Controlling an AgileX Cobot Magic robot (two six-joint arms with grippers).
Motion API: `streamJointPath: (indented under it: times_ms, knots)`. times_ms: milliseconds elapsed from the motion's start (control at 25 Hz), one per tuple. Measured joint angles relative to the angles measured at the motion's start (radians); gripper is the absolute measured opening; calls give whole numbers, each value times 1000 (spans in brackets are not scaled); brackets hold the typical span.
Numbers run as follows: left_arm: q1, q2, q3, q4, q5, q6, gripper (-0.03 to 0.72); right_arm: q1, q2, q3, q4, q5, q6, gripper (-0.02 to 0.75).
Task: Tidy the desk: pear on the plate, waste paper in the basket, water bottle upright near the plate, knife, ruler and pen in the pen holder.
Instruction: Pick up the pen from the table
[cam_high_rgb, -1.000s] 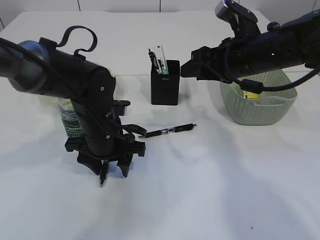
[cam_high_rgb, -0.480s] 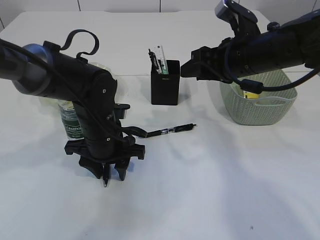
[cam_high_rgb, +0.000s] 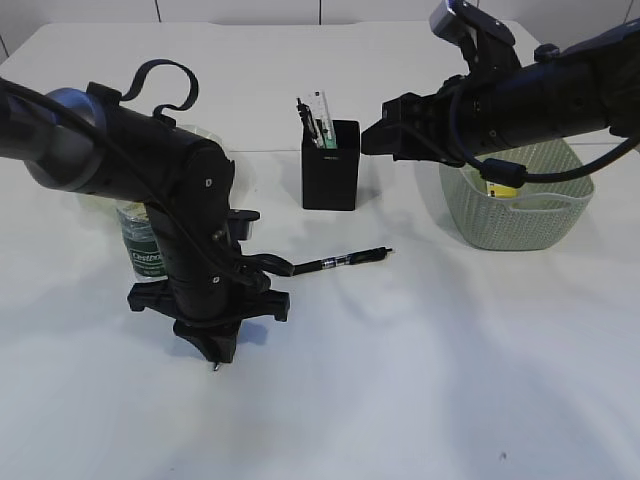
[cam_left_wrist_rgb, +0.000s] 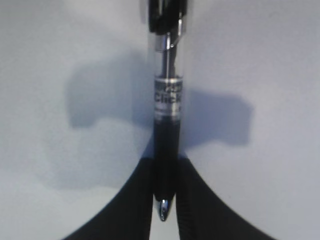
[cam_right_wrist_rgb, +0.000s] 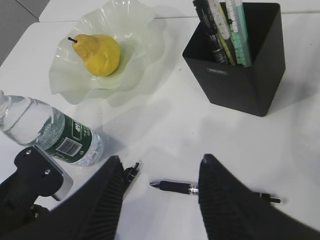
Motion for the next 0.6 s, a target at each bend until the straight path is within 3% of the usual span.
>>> streamJointPath:
  times_ms: [600]
  knots:
    - [0, 2, -1, 17, 18, -2, 59, 0, 0, 0, 0, 0, 0, 367]
